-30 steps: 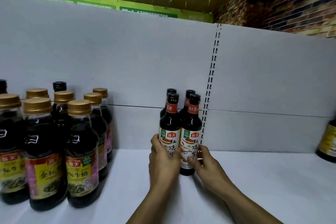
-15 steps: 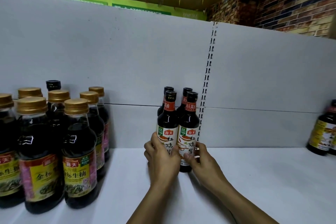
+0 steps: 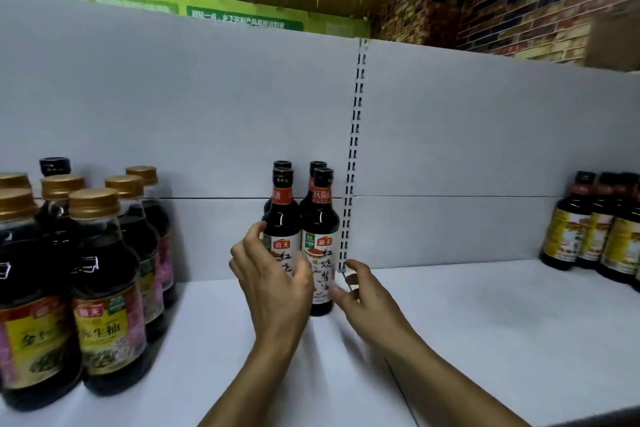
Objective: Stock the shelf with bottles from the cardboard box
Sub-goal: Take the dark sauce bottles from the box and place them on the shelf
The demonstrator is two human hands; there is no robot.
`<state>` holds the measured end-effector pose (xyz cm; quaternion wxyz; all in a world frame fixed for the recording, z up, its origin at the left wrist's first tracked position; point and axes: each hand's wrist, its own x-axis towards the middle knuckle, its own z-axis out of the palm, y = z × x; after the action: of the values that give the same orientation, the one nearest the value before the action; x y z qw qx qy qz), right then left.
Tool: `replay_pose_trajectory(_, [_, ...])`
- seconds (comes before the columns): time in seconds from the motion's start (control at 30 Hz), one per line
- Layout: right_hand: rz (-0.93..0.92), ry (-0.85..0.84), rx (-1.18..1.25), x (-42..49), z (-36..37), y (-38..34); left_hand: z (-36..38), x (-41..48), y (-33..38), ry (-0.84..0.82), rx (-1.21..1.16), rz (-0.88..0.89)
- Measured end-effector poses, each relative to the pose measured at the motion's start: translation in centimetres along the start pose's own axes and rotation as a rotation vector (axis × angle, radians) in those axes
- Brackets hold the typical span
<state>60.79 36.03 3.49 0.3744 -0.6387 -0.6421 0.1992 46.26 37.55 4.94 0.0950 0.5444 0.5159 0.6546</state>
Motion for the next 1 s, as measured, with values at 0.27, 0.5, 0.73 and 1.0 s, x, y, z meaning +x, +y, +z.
replay_pose_trajectory(0.27, [-0.069, 0.089, 0.068, -4.9, -5.6, 0.8, 0.7, -3.5, 3.7, -0.279, -0.049, 0.199])
replay_pose_trajectory(0.5, [-0.104, 0.231, 0.128, -9.9, -11.5, 3.0, 3.6, -9.3, 9.7, -0.501, -0.174, 0.191])
replay_pose_trajectory(0.73, [-0.011, 0.369, 0.088, -18.0, -18.4, 8.5, 7.4, -18.2, 15.4, -0.734, -0.299, 0.151])
replay_pose_trajectory(1.0, [0.256, 0.536, 0.068, -30.8, -23.4, 16.7, 11.1, -31.0, 19.3, -1.119, -0.352, 0.243])
